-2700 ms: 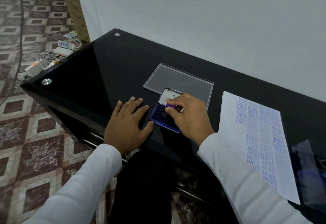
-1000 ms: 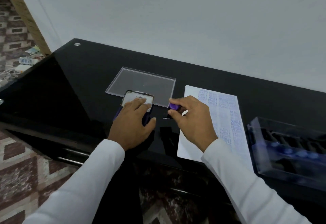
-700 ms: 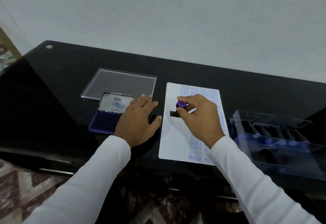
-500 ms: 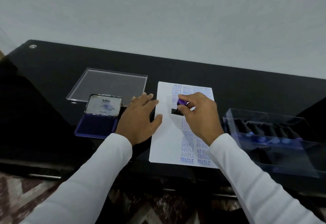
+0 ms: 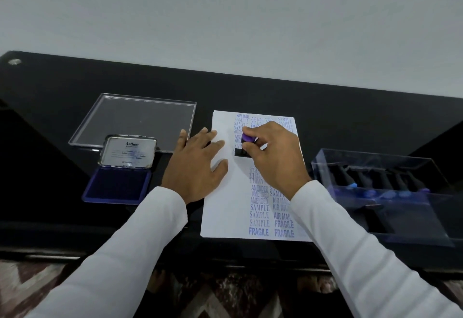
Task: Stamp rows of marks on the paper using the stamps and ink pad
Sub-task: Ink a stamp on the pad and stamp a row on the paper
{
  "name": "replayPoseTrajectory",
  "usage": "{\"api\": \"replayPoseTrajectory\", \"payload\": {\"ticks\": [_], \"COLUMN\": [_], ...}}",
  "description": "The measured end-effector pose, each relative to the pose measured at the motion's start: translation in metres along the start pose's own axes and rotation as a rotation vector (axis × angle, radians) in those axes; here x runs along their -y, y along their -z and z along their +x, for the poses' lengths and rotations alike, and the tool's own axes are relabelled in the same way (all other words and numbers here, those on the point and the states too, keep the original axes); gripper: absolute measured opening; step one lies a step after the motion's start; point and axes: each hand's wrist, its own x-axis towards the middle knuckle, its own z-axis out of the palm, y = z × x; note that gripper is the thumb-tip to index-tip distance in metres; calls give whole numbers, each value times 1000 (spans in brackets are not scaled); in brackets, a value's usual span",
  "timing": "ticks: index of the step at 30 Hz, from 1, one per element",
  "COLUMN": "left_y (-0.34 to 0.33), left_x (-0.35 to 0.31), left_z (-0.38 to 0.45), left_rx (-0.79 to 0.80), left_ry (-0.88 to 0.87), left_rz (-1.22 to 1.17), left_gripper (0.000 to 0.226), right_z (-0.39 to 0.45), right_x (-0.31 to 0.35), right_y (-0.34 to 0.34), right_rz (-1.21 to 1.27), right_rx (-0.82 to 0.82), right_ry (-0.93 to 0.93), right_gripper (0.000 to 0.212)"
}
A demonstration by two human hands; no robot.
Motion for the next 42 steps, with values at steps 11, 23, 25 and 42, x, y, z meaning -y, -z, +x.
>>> {"api": "replayPoseTrajectory", "payload": {"ticks": [11,23,25,42], "left_y": [-5,-5,-5,-8], "left_x": [3,4,4,5], "left_z": [0,-1,-1,-1], "left_rx": [-29,-31,-36,-35], "left_ry": [-15,-14,-18,-17], "left_rz": [16,33,31,37], "left_gripper": [56,57,57,55], "right_z": [3,7,9,14], "right_x": [-3,-4,-4,-4], "right_y": [-8,-11,-10,-14], "right_rz": [-16,-39,-46,-99], "right_rx": [22,46,54,48], "right_ry": [-10,40,44,150], "right_gripper": [31,29,28,10]}}
